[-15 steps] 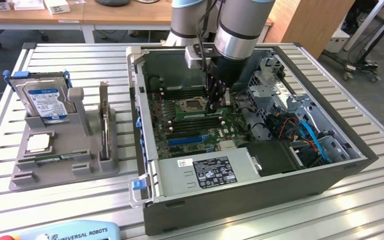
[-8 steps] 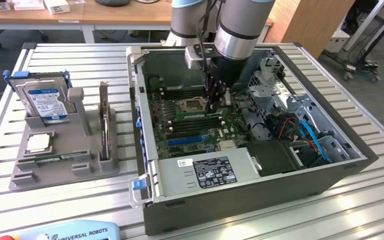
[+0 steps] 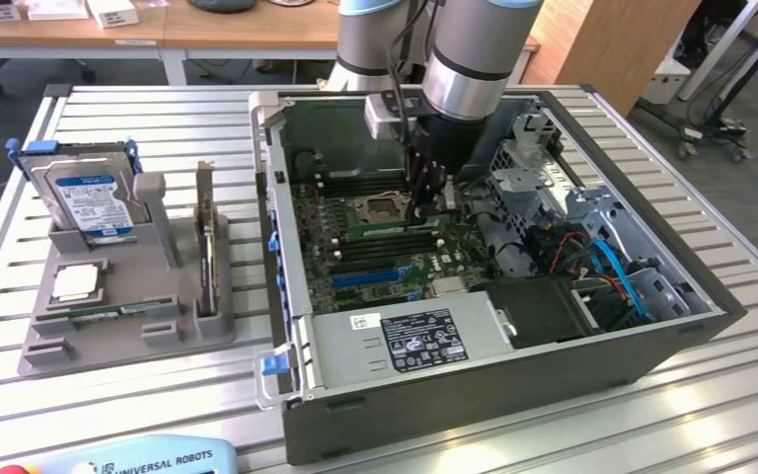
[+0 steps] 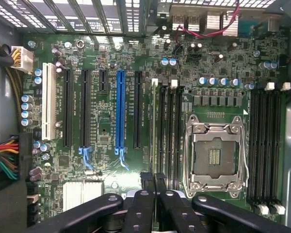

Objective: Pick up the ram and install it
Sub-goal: 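Insert the ram into the slot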

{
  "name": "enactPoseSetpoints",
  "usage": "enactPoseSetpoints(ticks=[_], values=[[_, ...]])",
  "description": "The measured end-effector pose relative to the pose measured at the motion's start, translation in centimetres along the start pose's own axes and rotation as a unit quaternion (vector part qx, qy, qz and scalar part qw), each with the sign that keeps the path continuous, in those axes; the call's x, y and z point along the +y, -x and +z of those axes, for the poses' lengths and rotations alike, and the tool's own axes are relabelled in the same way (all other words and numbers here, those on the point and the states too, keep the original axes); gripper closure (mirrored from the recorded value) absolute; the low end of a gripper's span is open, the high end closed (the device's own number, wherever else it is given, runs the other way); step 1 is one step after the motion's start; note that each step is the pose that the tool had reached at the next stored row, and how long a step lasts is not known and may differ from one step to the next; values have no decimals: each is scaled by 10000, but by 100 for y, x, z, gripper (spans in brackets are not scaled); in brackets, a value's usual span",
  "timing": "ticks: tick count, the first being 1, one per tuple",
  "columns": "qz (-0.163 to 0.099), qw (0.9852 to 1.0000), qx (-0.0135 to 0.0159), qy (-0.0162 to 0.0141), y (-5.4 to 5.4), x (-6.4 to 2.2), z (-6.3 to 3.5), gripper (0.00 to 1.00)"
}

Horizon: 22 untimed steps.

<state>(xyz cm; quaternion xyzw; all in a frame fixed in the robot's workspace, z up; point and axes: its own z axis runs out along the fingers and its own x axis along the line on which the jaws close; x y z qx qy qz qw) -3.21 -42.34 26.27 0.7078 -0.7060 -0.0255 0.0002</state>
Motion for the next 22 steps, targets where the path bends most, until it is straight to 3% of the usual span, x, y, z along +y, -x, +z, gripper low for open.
enactPoseSetpoints(ticks=[22], values=[[-5,10000,7,0,33,-1,113,88]])
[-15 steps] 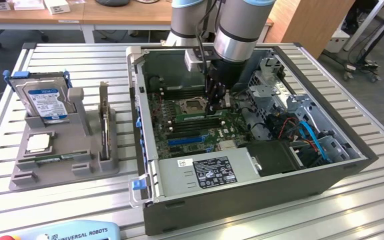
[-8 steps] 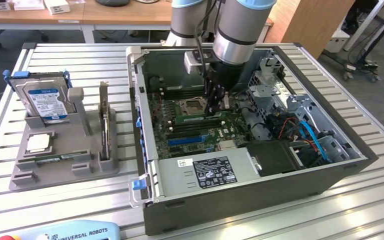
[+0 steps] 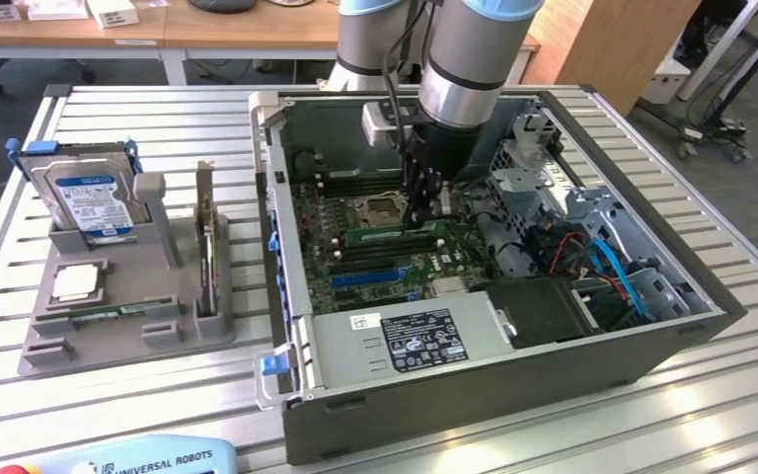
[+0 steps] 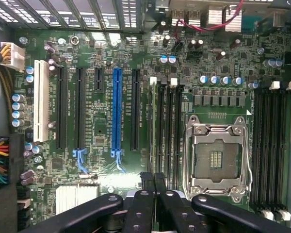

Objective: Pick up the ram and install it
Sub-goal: 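Insert the ram into the slot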

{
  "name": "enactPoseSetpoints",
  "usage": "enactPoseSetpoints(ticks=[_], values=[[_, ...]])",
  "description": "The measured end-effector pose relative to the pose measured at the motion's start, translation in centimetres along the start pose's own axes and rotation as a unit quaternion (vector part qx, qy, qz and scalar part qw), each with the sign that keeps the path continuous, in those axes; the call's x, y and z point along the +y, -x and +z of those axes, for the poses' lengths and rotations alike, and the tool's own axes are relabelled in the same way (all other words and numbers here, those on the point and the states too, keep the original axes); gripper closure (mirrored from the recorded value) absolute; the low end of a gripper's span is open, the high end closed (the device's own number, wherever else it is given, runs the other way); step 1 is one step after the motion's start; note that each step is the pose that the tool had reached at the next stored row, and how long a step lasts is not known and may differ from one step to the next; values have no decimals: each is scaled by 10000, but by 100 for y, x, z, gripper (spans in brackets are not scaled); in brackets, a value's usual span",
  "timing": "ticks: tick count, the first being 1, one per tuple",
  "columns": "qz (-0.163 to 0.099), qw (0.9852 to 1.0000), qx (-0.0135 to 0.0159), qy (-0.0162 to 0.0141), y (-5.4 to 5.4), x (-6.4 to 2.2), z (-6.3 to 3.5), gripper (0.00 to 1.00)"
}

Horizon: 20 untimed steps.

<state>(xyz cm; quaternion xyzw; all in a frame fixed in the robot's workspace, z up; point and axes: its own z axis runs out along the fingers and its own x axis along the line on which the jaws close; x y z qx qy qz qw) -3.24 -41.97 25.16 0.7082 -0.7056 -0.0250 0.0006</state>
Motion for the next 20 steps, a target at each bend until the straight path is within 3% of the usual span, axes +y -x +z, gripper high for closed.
enactPoseSetpoints(ticks=[20], values=[[89,10000,-3,-4,5,-4,84,88]])
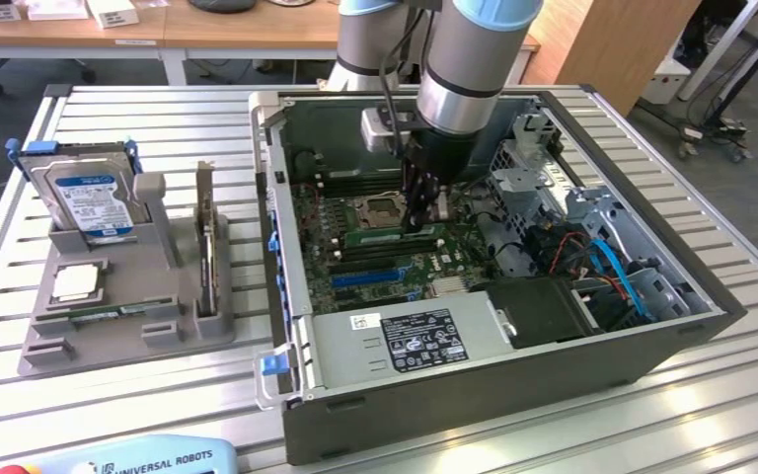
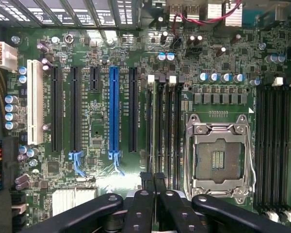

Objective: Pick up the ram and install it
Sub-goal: 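Insert the ram into the slot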

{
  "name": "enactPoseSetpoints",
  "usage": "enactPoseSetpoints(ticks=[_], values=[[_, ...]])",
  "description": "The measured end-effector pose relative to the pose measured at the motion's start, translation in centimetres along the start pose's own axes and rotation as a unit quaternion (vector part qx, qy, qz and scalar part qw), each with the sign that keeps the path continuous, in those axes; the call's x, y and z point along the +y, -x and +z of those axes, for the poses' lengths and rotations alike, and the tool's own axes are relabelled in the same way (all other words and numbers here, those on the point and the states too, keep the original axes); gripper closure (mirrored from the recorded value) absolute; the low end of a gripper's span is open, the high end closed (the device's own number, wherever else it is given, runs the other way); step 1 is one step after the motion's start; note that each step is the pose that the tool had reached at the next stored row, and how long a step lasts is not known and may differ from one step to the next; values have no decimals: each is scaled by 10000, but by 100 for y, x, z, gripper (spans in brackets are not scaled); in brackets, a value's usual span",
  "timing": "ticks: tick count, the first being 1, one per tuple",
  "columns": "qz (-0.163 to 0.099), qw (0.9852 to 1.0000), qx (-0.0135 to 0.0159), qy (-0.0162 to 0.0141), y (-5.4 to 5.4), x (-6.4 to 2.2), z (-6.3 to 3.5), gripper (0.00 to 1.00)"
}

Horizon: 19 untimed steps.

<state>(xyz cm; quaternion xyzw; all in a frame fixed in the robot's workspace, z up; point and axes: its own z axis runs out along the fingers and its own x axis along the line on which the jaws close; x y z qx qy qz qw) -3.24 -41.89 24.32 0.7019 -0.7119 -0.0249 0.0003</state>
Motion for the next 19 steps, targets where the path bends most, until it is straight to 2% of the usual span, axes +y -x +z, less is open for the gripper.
enactPoseSetpoints(ticks=[19], values=[[41,10000,1,0,-2,-1,40,88]])
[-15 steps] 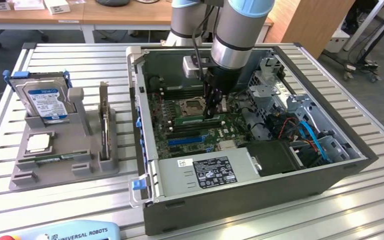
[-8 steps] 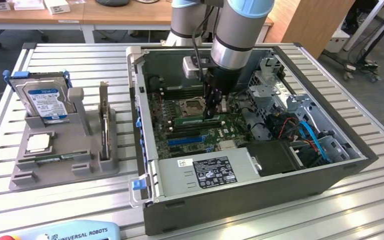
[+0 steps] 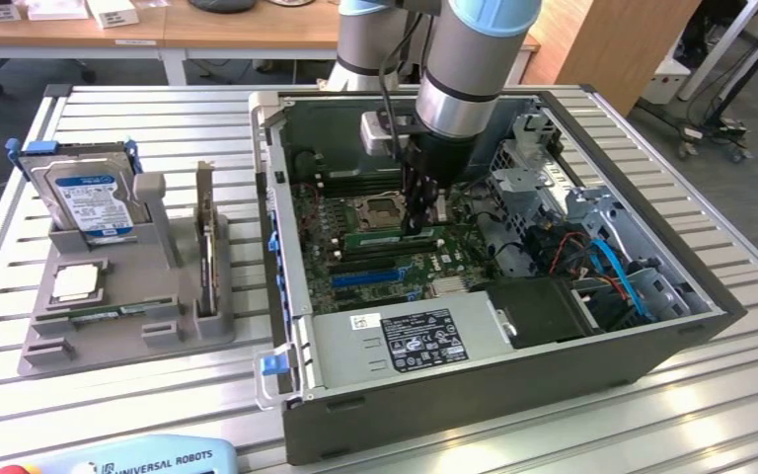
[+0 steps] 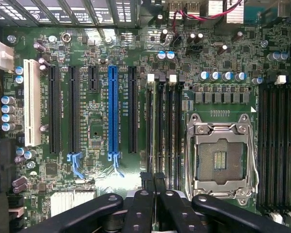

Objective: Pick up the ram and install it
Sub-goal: 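Insert the ram into the slot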

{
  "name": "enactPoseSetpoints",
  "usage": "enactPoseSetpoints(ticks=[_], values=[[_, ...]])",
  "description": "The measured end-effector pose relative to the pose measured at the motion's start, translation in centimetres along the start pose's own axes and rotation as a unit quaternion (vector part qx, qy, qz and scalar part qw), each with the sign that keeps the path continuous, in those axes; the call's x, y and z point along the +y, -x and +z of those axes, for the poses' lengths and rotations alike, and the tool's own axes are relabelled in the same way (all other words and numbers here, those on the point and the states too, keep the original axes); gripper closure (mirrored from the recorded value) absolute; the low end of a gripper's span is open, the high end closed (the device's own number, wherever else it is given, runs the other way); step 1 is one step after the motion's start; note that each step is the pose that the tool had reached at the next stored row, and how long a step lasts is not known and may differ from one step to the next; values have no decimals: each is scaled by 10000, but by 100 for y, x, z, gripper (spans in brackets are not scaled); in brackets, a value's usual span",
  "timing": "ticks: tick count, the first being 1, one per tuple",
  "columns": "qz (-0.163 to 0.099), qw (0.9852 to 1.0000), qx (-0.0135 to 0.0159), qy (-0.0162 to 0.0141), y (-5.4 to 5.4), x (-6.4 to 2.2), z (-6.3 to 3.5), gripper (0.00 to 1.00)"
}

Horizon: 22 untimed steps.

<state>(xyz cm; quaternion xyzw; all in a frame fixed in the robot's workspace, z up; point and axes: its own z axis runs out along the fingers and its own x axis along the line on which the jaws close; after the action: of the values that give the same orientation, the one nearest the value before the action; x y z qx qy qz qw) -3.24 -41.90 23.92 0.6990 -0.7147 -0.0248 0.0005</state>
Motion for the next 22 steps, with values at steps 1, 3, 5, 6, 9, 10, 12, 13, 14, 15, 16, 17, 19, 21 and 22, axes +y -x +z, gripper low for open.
enactPoseSetpoints(ticks=[1,3,5,6,9,10,12,13,14,15,16,17,19,21,22], values=[[0,10000,0,0,0,0,1,88],[0,10000,-1,0,-1,-1,21,88],[0,10000,-1,0,-1,-2,39,88],[0,10000,-1,-1,-1,-2,50,88],[0,10000,0,-1,-2,-2,50,88],[0,10000,0,-1,-2,0,50,88],[0,10000,0,-1,-2,2,50,88],[0,10000,0,-1,-2,3,51,88],[0,10000,-1,-1,-2,5,51,88],[0,10000,-1,-1,-2,5,51,88],[0,10000,0,-1,-2,5,51,88],[0,10000,0,-1,-2,5,51,88],[0,10000,-1,-1,-2,6,58,88],[0,10000,0,0,-2,6,57,88],[0,10000,0,0,-2,6,57,88]])
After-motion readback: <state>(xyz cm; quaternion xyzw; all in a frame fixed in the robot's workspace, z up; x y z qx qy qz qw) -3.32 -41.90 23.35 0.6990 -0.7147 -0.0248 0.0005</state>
